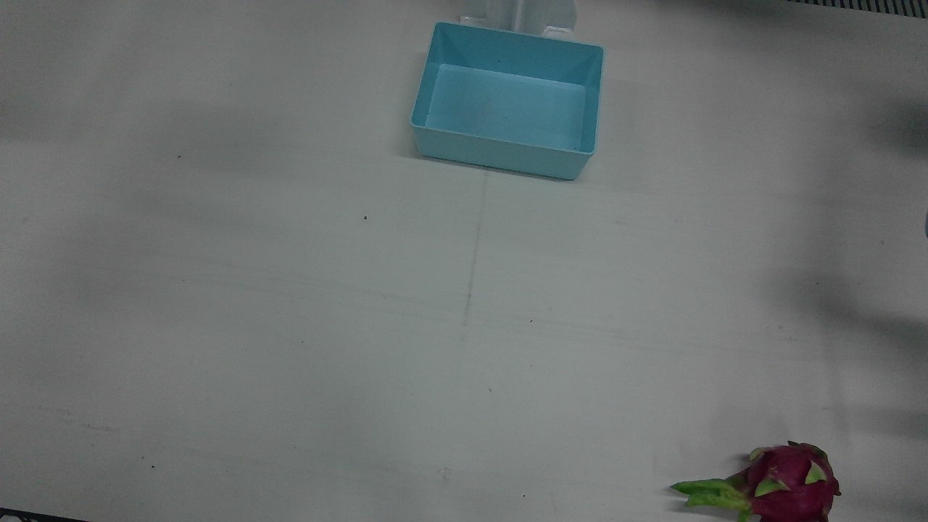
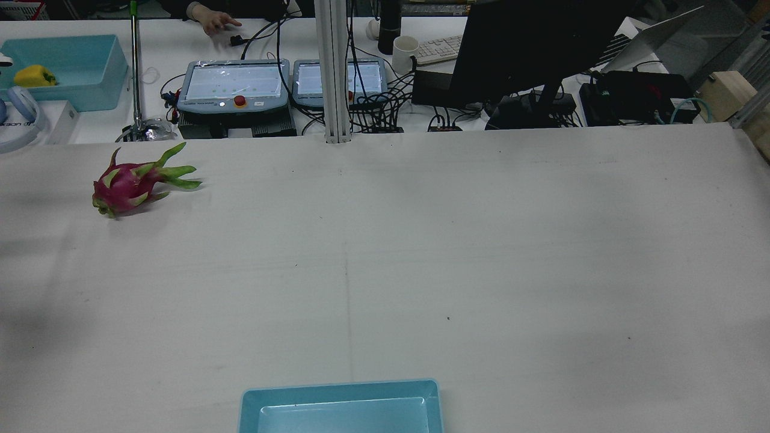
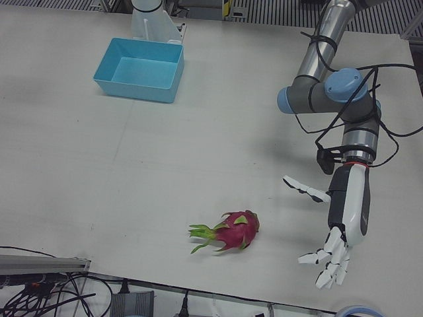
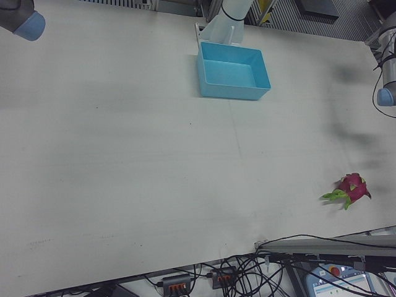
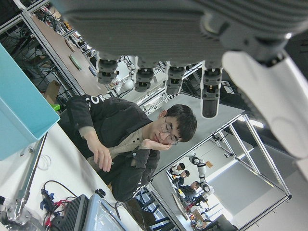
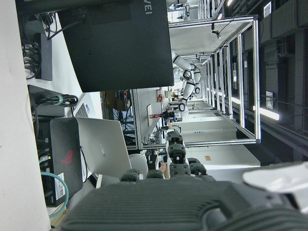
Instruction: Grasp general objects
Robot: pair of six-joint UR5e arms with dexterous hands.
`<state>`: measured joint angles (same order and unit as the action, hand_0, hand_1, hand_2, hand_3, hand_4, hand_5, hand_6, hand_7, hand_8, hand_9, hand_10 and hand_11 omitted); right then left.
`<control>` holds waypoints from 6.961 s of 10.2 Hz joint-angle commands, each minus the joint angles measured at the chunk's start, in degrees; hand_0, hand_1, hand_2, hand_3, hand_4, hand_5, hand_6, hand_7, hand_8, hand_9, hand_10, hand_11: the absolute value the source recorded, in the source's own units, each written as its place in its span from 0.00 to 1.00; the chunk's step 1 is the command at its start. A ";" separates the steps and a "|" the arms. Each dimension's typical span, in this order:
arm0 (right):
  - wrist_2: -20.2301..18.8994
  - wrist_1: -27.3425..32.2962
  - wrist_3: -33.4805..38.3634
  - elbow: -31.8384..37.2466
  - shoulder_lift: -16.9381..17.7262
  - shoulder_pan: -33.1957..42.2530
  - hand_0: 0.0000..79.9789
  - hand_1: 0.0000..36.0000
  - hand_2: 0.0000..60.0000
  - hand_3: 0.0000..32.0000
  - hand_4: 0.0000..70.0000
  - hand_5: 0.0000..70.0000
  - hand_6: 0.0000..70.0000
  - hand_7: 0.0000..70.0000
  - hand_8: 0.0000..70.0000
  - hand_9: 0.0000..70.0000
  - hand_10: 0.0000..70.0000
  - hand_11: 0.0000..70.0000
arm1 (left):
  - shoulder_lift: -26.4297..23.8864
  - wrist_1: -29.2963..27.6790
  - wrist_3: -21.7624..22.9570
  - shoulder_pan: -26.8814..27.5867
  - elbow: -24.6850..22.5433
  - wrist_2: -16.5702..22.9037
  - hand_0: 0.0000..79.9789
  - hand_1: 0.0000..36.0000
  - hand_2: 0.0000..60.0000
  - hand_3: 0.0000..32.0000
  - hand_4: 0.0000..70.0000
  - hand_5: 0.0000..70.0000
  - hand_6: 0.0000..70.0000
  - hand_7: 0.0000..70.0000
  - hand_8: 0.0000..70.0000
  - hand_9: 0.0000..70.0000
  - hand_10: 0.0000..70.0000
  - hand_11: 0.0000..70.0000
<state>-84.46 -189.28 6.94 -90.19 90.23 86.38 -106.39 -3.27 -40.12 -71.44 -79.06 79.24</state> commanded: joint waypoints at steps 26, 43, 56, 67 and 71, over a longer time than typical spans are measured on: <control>-0.09 0.05 0.09 0.19 0.03 0.02 0.00 0.00 0.00 0.00 0.00 0.00 0.00 0.00 0.00 0.00 0.00 0.00 | -9.36 16.54 -36.17 13.17 6.55 -7.87 0.42 0.05 0.07 0.38 0.00 0.44 0.08 0.19 0.22 0.08 0.06 0.09; -0.09 0.05 0.09 0.27 0.03 -0.07 0.00 0.00 0.00 0.00 0.00 0.00 0.00 0.00 0.00 0.00 0.00 0.00 | -9.97 15.31 -39.86 17.39 8.04 -12.35 0.40 0.01 0.02 0.32 0.01 0.45 0.10 0.21 0.24 0.10 0.07 0.10; -0.09 0.05 0.09 0.27 0.03 0.02 0.00 0.00 0.00 0.00 0.00 0.00 0.00 0.00 0.00 0.00 0.00 0.00 | -12.08 14.08 -40.65 18.88 11.30 -13.23 0.48 0.06 0.05 0.19 0.03 0.76 0.09 0.19 0.23 0.09 0.08 0.11; -0.09 0.05 0.09 0.19 0.03 0.02 0.00 0.00 0.00 0.00 0.00 0.00 0.00 0.00 0.00 0.00 0.00 0.00 | -2.26 3.11 -28.28 17.83 0.86 -14.82 0.62 0.80 1.00 0.00 0.55 1.00 0.24 0.37 0.31 0.19 0.12 0.19; -0.09 0.05 0.09 0.19 0.03 0.02 0.00 0.00 0.00 0.00 0.00 0.00 0.00 0.00 0.00 0.00 0.00 0.00 | 0.75 -5.15 -20.18 12.66 -6.87 3.49 0.57 0.57 1.00 0.00 0.49 1.00 0.24 0.36 0.32 0.20 0.13 0.19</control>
<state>-84.52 -189.23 7.03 -90.00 90.25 86.39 -106.87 -3.95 -63.94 -54.64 -80.74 70.51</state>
